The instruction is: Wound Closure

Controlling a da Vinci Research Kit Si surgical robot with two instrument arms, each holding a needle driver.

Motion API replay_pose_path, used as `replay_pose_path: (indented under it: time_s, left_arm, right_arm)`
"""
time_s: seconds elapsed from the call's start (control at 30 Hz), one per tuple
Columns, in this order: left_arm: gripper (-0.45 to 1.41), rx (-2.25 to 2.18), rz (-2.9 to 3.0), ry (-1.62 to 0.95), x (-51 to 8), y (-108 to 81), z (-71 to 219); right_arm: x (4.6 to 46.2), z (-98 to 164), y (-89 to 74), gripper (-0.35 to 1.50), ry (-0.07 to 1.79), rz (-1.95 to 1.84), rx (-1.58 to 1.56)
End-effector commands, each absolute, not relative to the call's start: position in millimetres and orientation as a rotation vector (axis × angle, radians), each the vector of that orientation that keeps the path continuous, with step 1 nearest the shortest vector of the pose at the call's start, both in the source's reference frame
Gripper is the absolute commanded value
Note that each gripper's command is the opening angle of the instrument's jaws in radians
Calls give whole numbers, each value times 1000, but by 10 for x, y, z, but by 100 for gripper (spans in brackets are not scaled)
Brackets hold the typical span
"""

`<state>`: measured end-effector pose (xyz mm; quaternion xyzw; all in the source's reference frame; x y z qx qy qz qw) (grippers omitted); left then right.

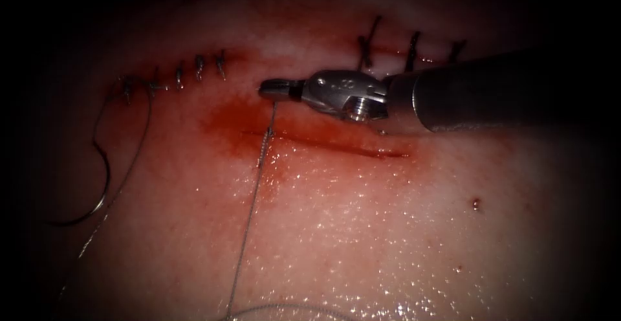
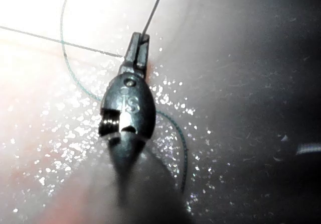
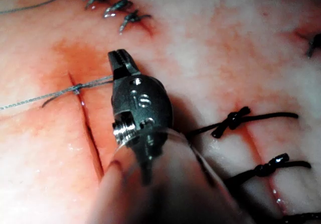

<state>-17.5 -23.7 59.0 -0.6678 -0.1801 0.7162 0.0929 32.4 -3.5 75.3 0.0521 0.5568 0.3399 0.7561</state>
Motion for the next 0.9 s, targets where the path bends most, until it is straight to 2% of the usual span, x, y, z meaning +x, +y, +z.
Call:
replay_pose_path:
  time_s: [0.03,0.07,0.1,0.23,0.37,0.53,0.63,0.7,0.73,0.77,0.8,0.9]
  left_arm:
    - [-45,-1992,2127,-508,-178,-238,586]
    - [-45,-1999,2134,-488,-178,-231,581]
    - [-45,-2007,2140,-472,-177,-223,575]
    - [-45,-2041,2173,-391,-177,-188,554]
    - [-45,-2084,2186,-330,-175,-161,542]
    - [-45,-2137,2170,-282,-173,-123,528]
    - [-45,-2175,2151,-233,-173,-99,521]
    - [-45,-2216,2141,-191,-174,-80,514]
    - [-45,-2240,2128,-185,-175,-71,511]
    - [-45,-2269,2107,-180,-177,-59,507]
    - [-45,-2296,2090,-170,-178,-51,504]
    - [-45,-2382,2028,-147,-181,-26,497]
  right_arm:
    - [335,754,-38,37,1236,739,169]
    - [335,752,-38,76,1241,737,185]
    - [335,750,-38,96,1249,744,198]
    - [329,739,-31,130,1299,778,222]
    - [317,727,-19,140,1314,817,199]
    - [313,721,-26,138,1321,826,190]
    - [321,723,-51,113,1333,779,224]
    - [327,725,-68,88,1349,741,250]
    - [329,726,-73,59,1354,717,274]
    - [331,726,-77,-8,1360,690,302]
    - [333,726,-82,-35,1351,638,323]
    - [337,726,-87,-35,1317,477,273]
